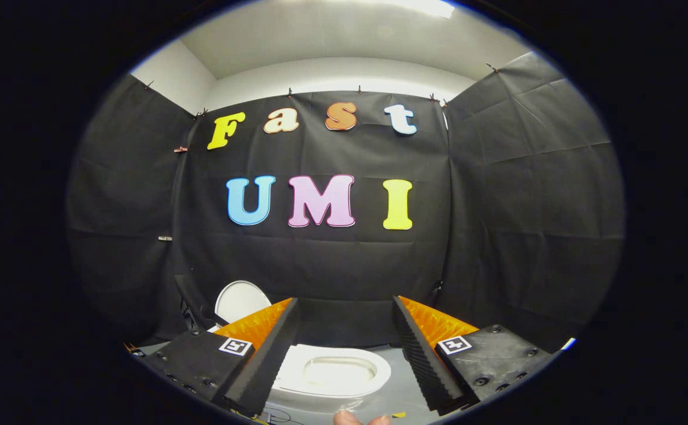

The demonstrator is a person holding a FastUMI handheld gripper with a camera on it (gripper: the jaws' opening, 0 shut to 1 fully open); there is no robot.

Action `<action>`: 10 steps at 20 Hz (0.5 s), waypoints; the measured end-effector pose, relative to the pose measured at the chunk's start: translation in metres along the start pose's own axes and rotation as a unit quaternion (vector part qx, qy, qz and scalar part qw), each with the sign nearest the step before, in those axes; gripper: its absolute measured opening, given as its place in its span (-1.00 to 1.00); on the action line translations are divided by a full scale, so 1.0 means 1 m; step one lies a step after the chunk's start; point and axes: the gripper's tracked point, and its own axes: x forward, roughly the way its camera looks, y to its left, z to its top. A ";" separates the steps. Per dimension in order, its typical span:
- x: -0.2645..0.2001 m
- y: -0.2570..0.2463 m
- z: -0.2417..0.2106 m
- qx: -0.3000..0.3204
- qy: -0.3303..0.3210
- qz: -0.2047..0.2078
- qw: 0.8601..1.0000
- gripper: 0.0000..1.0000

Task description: Open the toilet lid.

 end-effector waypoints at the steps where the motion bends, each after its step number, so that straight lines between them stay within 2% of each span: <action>1: -0.003 -0.003 0.002 0.004 -0.003 -0.001 1.000 0.96; 10: -0.023 -0.022 -0.004 0.009 -0.007 -0.004 1.000 0.97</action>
